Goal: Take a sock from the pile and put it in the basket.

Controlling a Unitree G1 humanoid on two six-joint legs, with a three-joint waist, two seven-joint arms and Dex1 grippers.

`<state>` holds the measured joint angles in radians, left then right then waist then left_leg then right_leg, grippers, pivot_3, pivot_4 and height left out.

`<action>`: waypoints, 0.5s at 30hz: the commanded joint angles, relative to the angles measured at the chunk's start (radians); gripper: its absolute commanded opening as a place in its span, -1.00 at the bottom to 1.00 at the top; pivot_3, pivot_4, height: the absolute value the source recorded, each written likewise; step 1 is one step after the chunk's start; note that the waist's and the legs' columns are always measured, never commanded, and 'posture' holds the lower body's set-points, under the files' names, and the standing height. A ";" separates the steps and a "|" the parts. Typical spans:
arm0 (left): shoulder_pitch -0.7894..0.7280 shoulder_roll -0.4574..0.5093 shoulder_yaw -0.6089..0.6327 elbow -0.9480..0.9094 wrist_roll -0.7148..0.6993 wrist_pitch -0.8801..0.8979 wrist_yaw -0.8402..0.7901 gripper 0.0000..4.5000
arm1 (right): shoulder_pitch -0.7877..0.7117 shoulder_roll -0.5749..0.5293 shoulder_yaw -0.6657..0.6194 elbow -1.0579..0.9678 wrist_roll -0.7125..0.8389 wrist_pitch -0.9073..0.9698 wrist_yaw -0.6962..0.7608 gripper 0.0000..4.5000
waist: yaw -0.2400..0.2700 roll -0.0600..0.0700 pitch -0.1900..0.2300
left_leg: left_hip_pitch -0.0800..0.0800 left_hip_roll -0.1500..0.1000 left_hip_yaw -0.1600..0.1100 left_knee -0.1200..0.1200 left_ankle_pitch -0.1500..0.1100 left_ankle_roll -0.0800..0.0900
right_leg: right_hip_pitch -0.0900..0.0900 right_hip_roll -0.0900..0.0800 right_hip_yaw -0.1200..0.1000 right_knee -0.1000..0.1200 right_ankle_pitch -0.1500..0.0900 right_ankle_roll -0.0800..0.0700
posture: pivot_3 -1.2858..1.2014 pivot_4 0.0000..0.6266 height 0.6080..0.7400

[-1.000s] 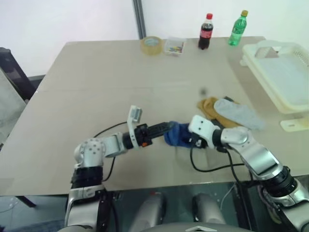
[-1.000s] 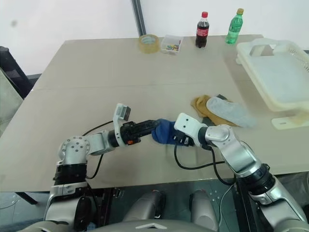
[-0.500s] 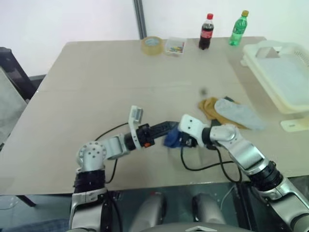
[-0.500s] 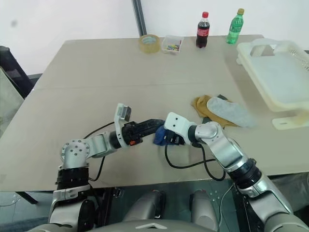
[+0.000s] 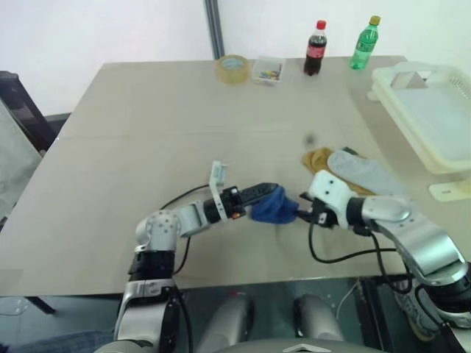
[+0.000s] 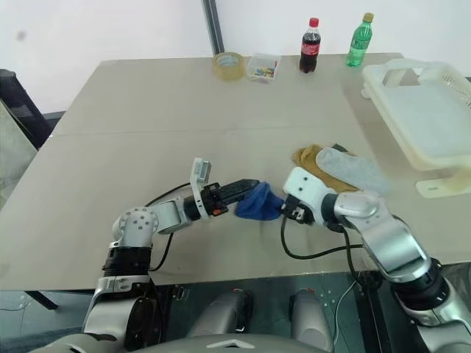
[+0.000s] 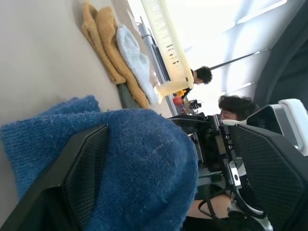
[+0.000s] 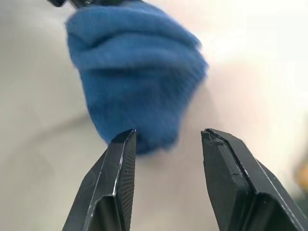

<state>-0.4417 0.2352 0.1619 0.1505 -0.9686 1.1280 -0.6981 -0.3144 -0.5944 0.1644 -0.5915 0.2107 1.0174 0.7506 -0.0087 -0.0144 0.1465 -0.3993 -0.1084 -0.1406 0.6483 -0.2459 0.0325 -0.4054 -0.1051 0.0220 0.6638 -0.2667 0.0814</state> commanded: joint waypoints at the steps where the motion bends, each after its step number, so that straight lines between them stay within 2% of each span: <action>1: -0.007 -0.007 -0.010 0.003 0.013 -0.014 -0.013 0.98 | -0.023 0.094 -0.134 -0.085 0.121 0.159 -0.046 -0.02 | -0.001 0.000 0.000 | 0.000 0.000 0.000 0.000 0.000 0.000 | 0.000 0.000 0.000 0.000 0.000 0.000 | 0.03 -0.52 1.00; 4: -0.007 -0.015 -0.014 0.003 0.018 -0.017 -0.014 1.00 | -0.056 0.188 -0.173 -0.113 0.198 0.300 -0.082 0.33 | -0.001 0.000 0.000 | 0.000 0.000 0.000 0.000 0.000 0.000 | 0.000 0.000 0.000 0.000 0.000 0.000 | 0.03 -0.52 1.00; 5: -0.007 -0.017 -0.015 0.002 0.019 -0.018 -0.013 1.00 | -0.074 0.235 -0.187 -0.110 0.207 0.338 -0.115 0.54 | -0.002 0.000 0.000 | 0.000 0.000 0.000 0.000 0.000 0.000 | 0.000 0.000 0.000 0.000 0.000 0.000 | 0.03 -0.52 1.00; 6: -0.006 -0.019 -0.015 0.001 0.020 -0.017 -0.014 1.00 | -0.098 0.289 -0.202 -0.097 0.203 0.371 -0.158 0.66 | -0.001 0.000 0.000 | 0.000 0.000 0.000 0.000 0.000 0.000 | 0.000 0.000 0.000 0.000 0.000 0.000 | 0.03 -0.52 1.00; 7: -0.006 -0.020 -0.014 0.001 0.021 -0.017 -0.014 1.00 | -0.119 0.334 -0.215 -0.085 0.201 0.402 -0.192 0.94 | -0.001 0.000 0.000 | 0.000 0.000 0.000 0.000 0.000 0.000 | 0.000 0.000 0.000 0.000 0.000 0.000 | 0.03 -0.52 1.00; 10: -0.006 -0.023 -0.012 0.000 0.025 -0.016 -0.019 1.00 | -0.162 0.422 -0.247 -0.048 0.192 0.466 -0.267 0.98 | -0.002 0.000 0.000 | 0.000 0.000 0.000 0.000 0.000 0.000 | -0.001 0.000 0.000 0.001 0.000 0.000 | 0.03 -0.52 1.00; 15: 0.004 -0.025 -0.012 -0.017 0.022 -0.011 -0.021 1.00 | -0.178 0.488 -0.265 0.005 0.181 0.514 -0.350 0.98 | -0.003 0.001 0.000 | 0.000 -0.002 0.000 0.000 0.000 0.000 | -0.001 0.000 0.000 0.000 0.000 0.000 | 0.03 -0.52 1.00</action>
<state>-0.4460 0.2151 0.1644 0.1533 -0.9428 1.1060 -0.7121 -0.4757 -0.1098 -0.0796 -0.5779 0.3966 1.5313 0.4309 -0.0115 -0.0138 0.1463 -0.3994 -0.1103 -0.1407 0.6482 -0.2460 0.0326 -0.4068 -0.1046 0.0227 0.6643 -0.2666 0.0812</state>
